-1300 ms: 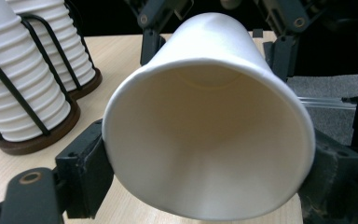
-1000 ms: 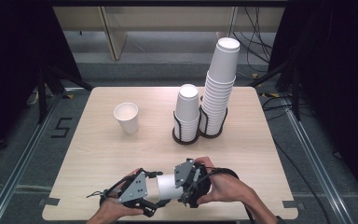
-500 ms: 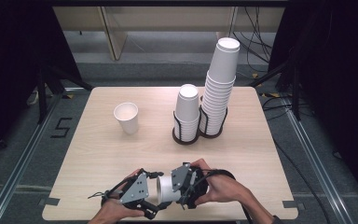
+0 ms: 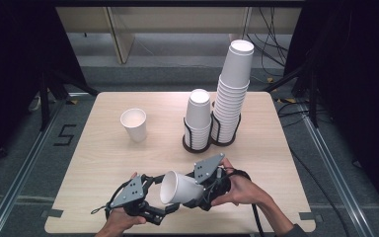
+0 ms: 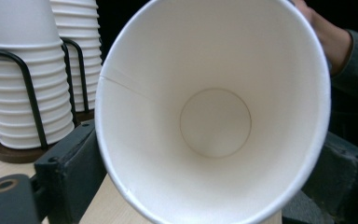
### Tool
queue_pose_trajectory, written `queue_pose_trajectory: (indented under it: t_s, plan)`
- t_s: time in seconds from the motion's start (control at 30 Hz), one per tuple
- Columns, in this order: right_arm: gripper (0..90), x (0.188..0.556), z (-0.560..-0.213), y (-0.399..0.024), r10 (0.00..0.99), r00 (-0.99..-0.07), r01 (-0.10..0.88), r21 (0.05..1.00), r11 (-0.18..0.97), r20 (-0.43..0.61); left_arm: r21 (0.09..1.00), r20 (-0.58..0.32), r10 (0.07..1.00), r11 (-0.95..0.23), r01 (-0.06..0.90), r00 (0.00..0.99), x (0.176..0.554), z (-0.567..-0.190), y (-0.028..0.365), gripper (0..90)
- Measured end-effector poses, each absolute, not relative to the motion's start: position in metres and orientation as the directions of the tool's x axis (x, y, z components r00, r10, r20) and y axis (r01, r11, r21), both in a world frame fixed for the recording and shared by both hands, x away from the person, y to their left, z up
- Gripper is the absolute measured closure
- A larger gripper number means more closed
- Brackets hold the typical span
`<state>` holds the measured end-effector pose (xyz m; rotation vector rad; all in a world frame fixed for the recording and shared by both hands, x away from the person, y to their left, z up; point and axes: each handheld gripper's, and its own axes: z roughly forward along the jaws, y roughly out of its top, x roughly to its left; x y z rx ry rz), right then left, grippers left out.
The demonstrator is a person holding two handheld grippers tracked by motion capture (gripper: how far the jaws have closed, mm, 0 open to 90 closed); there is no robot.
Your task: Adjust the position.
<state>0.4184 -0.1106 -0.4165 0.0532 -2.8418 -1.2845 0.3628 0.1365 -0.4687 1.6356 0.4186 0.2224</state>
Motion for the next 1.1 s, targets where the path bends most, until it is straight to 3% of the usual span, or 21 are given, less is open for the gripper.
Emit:
queue_pose_trajectory:
  t_s: [0.27,0.6,0.83,1.1]
  plan:
    - [22.4,0.418,-0.421,-0.106,-0.029,-0.999,0.002,0.771,0.637,0.027,0.988,-0.147,0.413,0.009,0.157,0.899,0.362,-0.466,0.137,7.3]
    - [22.3,0.416,-0.424,-0.102,-0.022,-0.999,0.009,0.763,0.646,0.031,0.990,-0.120,0.408,-0.019,0.140,0.905,0.362,-0.464,0.137,12.5]
    - [16.8,0.417,-0.428,-0.101,0.021,-1.000,0.030,0.722,0.692,0.021,0.990,-0.097,0.418,-0.055,0.132,0.903,0.361,-0.463,0.136,14.2]
    - [24.2,0.414,-0.431,-0.101,-0.002,-1.000,-0.007,0.680,0.733,-0.008,0.991,-0.102,0.415,-0.042,0.131,0.904,0.361,-0.463,0.135,12.3]
